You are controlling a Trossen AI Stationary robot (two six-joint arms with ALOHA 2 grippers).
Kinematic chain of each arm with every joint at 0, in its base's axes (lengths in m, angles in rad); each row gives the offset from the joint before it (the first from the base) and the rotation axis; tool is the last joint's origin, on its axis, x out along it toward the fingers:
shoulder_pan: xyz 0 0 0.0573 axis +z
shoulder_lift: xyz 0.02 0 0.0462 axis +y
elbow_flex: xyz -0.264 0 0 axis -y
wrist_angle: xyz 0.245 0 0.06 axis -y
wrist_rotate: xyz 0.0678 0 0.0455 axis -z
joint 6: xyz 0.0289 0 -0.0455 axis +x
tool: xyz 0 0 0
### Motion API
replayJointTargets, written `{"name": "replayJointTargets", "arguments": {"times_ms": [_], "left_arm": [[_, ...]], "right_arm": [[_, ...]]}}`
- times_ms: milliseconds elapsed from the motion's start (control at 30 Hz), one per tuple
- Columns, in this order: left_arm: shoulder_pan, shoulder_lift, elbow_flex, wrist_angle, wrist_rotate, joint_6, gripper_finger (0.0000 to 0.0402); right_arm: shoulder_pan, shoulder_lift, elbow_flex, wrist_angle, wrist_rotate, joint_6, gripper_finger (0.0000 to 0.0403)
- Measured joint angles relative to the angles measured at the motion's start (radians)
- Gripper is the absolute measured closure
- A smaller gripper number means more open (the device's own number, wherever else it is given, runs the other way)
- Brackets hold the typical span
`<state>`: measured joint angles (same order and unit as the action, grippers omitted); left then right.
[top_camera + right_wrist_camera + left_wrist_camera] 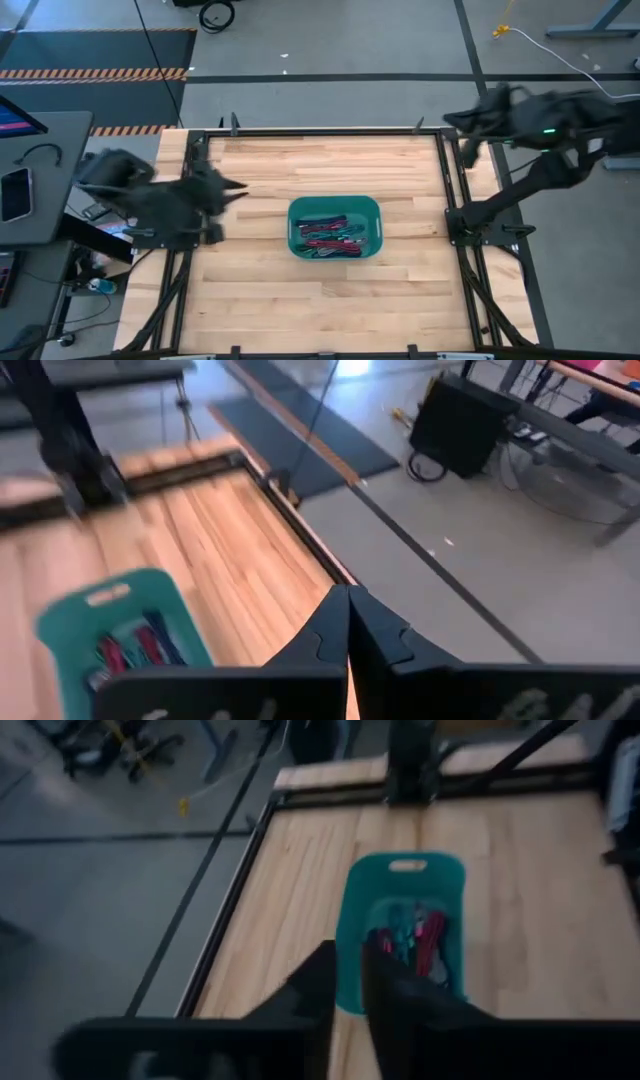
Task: Pick and place USB-C Cables
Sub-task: Return to Home Position
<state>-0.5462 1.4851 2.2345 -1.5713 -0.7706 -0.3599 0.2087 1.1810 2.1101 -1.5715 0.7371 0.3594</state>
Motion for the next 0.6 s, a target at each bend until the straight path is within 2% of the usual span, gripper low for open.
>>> {"name": "replayJointTargets", "arguments": {"times_ms": [100,300,433,600], "left_arm": [[-0.078,-0.047,0.000,0.000,-0.033,-0.023,0.0388],[-0.182,-0.127,-0.042,0.001,-0.083,-0.057,0.0394],[-0.215,-0.243,-0.216,0.001,-0.138,-0.164,0.0397],[-0.243,-0.429,-0.556,0.005,-0.179,-0.411,0.0398]], "right_arm": [[0.037,-0.078,-0.038,0.002,0.006,0.022,0.0401],[0.054,-0.187,-0.170,0.031,0.006,0.034,0.0402],[0.054,-0.257,-0.274,0.043,0.003,0.078,0.0402],[0.054,-0.343,-0.432,0.153,-0.039,0.093,0.0402]]}}
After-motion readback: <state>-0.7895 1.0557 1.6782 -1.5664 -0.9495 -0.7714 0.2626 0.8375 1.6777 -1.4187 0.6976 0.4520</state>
